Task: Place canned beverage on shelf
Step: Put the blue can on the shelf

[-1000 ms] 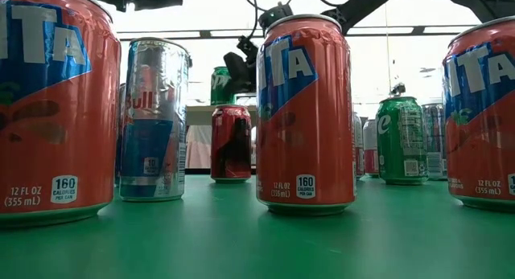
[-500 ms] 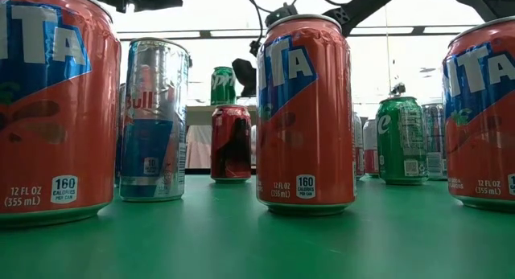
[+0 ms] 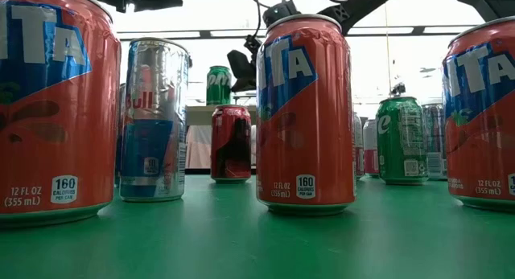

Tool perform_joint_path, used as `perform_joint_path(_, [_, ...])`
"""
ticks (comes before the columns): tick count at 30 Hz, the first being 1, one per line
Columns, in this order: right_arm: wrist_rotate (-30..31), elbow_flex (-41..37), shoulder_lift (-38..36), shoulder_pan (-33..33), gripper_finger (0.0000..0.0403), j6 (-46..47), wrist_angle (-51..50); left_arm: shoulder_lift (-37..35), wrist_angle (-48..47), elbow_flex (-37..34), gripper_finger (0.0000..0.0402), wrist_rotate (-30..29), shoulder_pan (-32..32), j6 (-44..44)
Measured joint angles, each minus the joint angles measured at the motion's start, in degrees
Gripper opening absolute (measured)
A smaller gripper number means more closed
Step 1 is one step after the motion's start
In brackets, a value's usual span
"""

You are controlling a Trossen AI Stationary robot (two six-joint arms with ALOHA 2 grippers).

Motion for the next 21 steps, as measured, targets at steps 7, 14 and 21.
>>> perform_joint_path(7, [-1.00,0.00,0.00,1.19,0.0009,2.12,-2.60,0.00,0.00,0.00,0.0003,0.00,0.00,0.02])
perform_joint_path(14, [-4.56,0.00,1.30,2.70,0.0009,1.15,1.46,-0.02,0.09,0.00,0.0003,0.00,0.00,0.02])
perform_joint_path(21, [-4.49,-0.02,3.53,2.43,0.0009,-0.36,6.82,-0.02,0.28,0.00,0.0003,0.00,0.00,0.02])
